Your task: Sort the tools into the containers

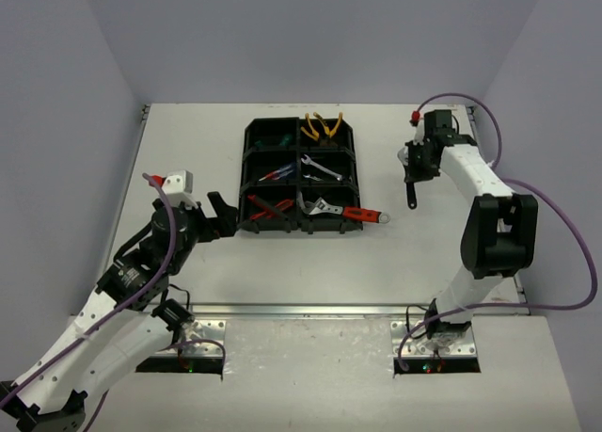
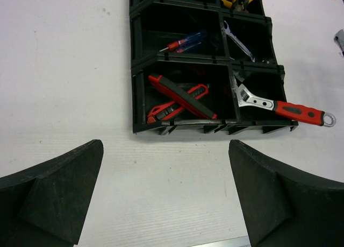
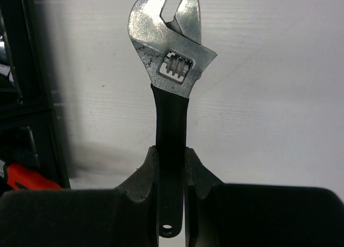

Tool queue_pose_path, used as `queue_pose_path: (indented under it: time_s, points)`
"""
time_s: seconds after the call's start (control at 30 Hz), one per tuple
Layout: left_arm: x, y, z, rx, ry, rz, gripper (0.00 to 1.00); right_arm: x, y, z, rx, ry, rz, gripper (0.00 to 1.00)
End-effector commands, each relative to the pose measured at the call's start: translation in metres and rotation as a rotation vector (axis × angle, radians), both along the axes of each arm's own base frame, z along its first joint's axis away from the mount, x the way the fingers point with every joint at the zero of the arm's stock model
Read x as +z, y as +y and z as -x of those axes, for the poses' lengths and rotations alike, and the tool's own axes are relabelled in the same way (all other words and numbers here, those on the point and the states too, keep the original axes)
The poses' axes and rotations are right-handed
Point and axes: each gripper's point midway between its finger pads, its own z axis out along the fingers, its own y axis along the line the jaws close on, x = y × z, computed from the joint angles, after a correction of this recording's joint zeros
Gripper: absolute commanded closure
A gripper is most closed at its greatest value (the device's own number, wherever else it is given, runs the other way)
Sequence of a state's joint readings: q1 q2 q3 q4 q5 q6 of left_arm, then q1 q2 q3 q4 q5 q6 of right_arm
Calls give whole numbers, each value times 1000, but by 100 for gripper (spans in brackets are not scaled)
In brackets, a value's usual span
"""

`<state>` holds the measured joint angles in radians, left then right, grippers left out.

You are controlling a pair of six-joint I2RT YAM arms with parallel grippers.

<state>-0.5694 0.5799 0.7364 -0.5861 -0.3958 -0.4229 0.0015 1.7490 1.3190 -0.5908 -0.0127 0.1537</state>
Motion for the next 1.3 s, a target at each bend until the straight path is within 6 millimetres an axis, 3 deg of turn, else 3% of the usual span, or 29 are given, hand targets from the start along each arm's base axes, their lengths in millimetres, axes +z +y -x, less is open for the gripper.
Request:
queue_pose_path:
  time_s: [0.0,0.13,0.3,0.43,0.73,0.83,0.9,1.03,1.07,1.1,1.27]
  points:
    - [6,-7,-4,-25,-26,8,0,78,69,-23,307,-299,9,100]
    - [6,-7,-4,-21,-27,9,0,88,117,-12,573,-382,57,100]
    - [5,-7,-5,-22,-23,7,0,74,168,11,887,-357,135,100]
    - [5,-6,-4,-17,-25,7,0,58,180,18,975,-270,179,100]
    - [6,-7,-4,-22,-26,9,0,40,200,37,1098,-252,234,100]
    - [6,-6,-4,-22,-29,11,0,35,202,42,1117,-218,237,93]
    - [7,-7,-3,-23,-31,13,0,34,202,45,1123,-194,237,83]
    - [7,-7,-4,-25,-32,13,0,33,200,46,1114,-163,256,49]
    - [7,-7,-4,-25,-32,12,0,34,197,44,1103,-163,272,30]
    - [7,-7,-4,-24,-32,12,0,34,195,42,1089,-163,286,2]
    - [7,-6,-4,-22,-31,10,0,49,189,29,991,-203,327,1]
